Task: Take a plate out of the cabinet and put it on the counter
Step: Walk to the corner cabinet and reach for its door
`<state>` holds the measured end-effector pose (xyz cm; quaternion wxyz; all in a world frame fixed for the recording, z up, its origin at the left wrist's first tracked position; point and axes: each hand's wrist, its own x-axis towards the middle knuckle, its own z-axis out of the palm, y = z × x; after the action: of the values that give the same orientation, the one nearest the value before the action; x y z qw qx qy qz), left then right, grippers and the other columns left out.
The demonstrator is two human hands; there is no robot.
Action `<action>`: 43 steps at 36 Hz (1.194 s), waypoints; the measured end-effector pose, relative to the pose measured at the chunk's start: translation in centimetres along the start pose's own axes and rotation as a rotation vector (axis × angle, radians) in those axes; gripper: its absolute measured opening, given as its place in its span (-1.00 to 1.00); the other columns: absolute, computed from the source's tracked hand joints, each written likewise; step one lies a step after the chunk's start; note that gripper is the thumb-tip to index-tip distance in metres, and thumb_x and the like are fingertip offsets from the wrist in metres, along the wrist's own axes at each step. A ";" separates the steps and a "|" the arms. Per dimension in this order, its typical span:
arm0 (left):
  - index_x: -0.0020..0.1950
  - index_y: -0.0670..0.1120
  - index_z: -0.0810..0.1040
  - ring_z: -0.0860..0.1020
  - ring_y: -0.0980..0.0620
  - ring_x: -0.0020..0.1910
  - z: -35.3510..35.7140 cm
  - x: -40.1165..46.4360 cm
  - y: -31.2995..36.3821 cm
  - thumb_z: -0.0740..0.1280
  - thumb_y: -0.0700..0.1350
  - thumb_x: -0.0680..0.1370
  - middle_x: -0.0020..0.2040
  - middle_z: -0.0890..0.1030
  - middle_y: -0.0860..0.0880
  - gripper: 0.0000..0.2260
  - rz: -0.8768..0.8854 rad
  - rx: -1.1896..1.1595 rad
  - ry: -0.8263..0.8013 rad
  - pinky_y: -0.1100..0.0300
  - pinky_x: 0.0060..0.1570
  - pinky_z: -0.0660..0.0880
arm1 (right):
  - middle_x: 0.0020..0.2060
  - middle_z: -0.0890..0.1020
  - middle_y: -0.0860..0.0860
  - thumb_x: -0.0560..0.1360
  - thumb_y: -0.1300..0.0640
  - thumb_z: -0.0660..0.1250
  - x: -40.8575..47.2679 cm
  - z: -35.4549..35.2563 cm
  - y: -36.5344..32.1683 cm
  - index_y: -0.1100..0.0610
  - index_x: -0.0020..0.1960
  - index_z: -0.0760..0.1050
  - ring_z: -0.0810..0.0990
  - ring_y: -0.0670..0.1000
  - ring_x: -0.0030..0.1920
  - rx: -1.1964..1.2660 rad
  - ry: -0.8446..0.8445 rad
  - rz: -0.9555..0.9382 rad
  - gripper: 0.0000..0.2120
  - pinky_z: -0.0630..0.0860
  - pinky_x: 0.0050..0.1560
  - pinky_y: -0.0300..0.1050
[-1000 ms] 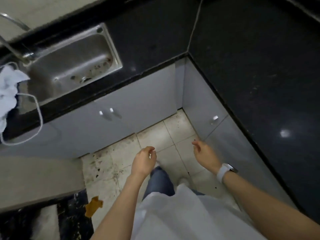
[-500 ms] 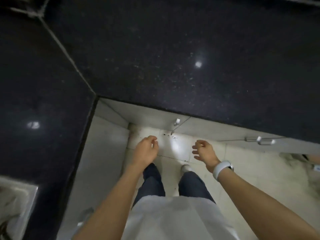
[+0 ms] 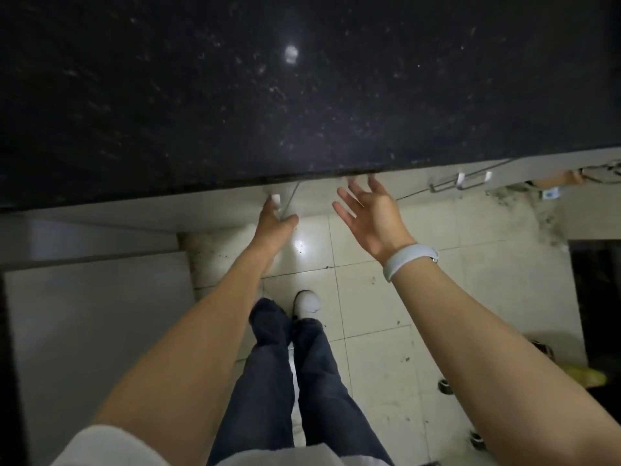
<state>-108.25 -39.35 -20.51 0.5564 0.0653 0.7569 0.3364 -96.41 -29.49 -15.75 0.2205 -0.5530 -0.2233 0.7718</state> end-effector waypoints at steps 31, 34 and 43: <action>0.35 0.02 0.35 0.50 0.32 0.07 -4.9 -18.2 -10.8 0.21 -0.12 0.58 0.18 0.52 0.15 -0.67 0.160 -0.295 0.555 0.21 0.20 0.44 | 0.33 0.46 0.07 0.51 0.37 0.01 -10.8 -2.4 13.7 0.04 0.33 0.36 0.40 0.02 0.34 -1.336 -0.829 -0.107 -0.52 0.25 0.35 -0.27; 0.31 0.02 0.37 0.55 0.25 0.01 -5.2 -19.0 -11.5 0.23 -0.20 0.55 0.07 0.54 0.17 -0.66 0.169 -0.214 0.618 0.19 0.12 0.51 | 0.35 0.43 0.06 0.53 0.36 0.01 -11.8 -1.7 14.9 0.02 0.36 0.32 0.43 0.03 0.30 -1.408 -0.948 -0.050 -0.53 0.24 0.24 -0.47; 0.41 -0.22 0.25 0.49 -0.18 0.18 -6.3 -20.0 -14.3 0.10 -0.30 0.56 0.25 0.47 -0.24 -0.60 0.024 0.087 0.827 -0.04 0.23 0.48 | 0.28 0.50 0.13 0.52 0.36 0.02 -11.9 0.1 16.7 0.22 0.30 0.37 0.43 0.06 0.31 -1.415 -0.904 -0.014 -0.61 0.24 0.31 -0.32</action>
<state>-102.46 -62.54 -11.86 0.1982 -0.0428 0.9294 0.3084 -94.59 -49.89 -16.52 -0.2842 -0.1971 -0.7251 0.5956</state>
